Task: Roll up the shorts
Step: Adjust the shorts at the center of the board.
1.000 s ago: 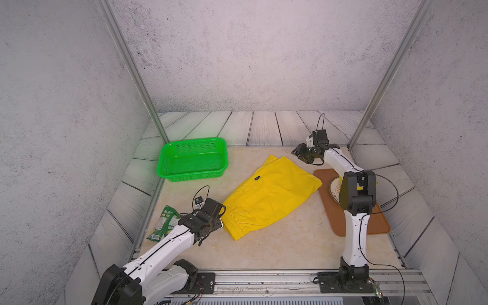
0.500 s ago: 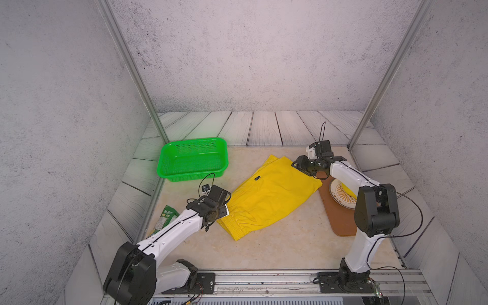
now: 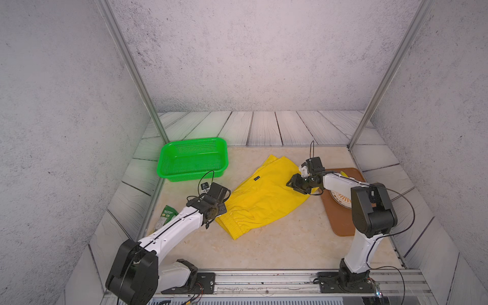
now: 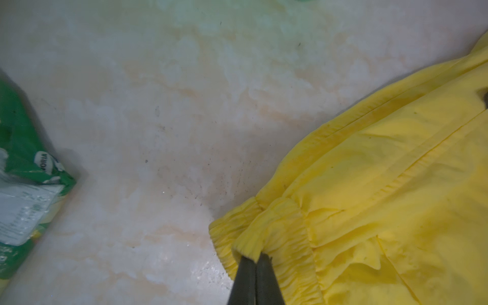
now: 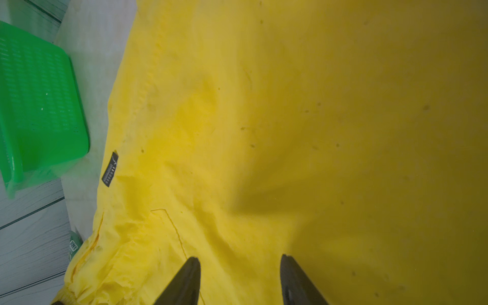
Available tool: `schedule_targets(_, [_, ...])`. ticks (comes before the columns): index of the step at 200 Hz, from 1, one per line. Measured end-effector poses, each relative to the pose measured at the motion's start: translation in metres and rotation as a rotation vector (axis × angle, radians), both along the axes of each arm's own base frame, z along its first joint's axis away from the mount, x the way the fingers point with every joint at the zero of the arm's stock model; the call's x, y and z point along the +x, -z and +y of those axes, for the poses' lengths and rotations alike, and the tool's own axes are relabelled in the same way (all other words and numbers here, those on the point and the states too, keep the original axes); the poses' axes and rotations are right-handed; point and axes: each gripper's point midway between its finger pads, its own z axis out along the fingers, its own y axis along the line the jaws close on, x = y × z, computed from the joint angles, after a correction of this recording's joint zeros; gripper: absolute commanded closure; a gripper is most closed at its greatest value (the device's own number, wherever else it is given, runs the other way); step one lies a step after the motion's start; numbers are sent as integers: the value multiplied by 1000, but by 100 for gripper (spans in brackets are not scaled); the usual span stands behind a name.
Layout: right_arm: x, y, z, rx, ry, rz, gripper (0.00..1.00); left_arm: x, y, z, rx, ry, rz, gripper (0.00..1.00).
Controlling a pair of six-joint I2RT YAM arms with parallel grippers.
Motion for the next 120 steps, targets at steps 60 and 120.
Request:
schedule_targets(60, [-3, 7, 7, 0, -14, -7, 48, -24, 23, 22, 22, -85, 30, 100])
schedule_targets(120, [-3, 29, 6, -29, -8, 27, 49, -50, 64, 41, 78, -164, 131, 100])
